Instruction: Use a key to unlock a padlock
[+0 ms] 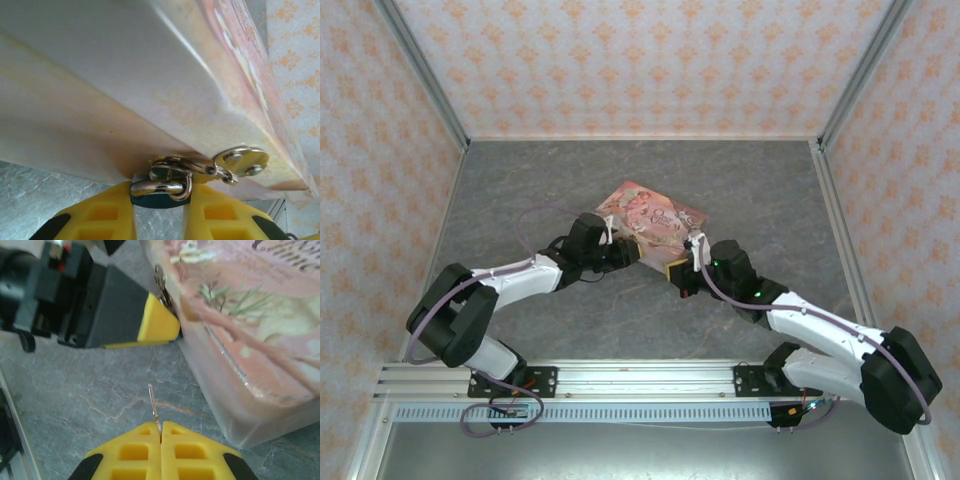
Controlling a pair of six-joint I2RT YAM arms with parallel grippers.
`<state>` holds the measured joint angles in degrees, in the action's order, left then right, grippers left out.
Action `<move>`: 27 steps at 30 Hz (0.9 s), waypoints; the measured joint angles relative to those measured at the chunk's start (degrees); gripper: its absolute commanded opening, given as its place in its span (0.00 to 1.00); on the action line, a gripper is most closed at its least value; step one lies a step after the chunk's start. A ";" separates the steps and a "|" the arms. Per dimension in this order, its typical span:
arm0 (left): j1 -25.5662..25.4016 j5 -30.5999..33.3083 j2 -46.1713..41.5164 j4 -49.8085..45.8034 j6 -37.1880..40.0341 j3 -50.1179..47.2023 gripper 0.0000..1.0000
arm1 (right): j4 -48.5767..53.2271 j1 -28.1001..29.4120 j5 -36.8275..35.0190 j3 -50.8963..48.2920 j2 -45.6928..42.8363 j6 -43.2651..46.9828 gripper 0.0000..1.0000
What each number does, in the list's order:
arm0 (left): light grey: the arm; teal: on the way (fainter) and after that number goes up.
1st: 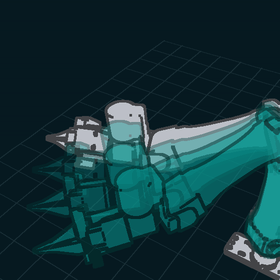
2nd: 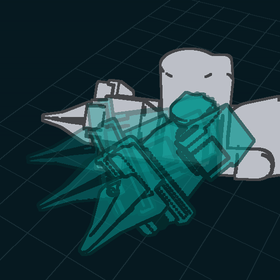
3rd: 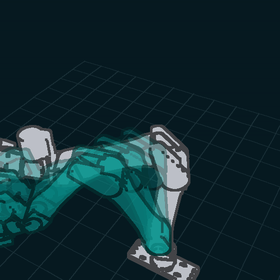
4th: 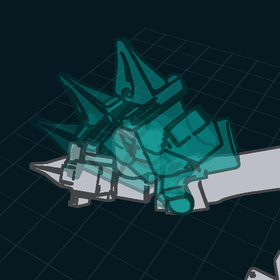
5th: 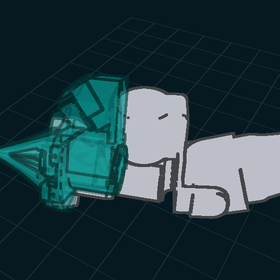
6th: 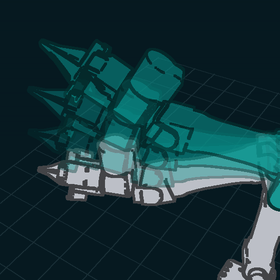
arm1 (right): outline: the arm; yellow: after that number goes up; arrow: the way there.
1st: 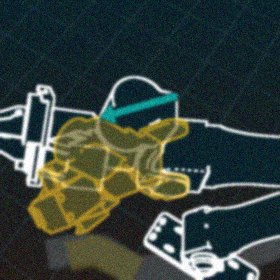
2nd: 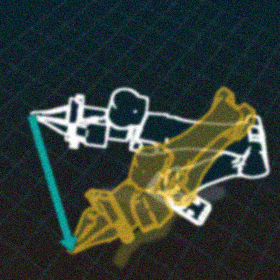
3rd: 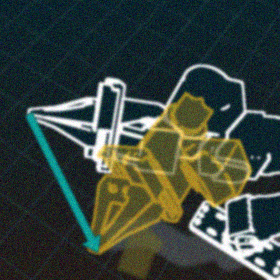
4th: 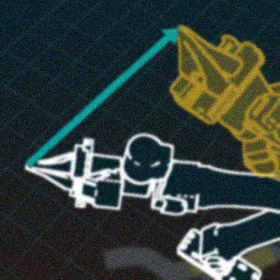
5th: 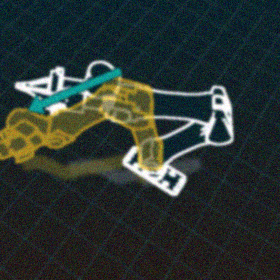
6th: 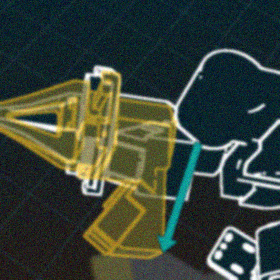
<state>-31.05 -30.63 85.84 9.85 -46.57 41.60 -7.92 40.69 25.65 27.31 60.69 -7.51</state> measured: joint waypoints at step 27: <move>-0.76 -0.35 -1.73 -5.25 -10.34 2.62 0.15 | -3.89 2.32 -3.89 3.17 11.87 2.36 0.00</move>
<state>-31.81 -30.98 84.12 4.60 -56.90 44.23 -11.81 43.00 21.76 30.48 72.55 -5.15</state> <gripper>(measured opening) 0.203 0.048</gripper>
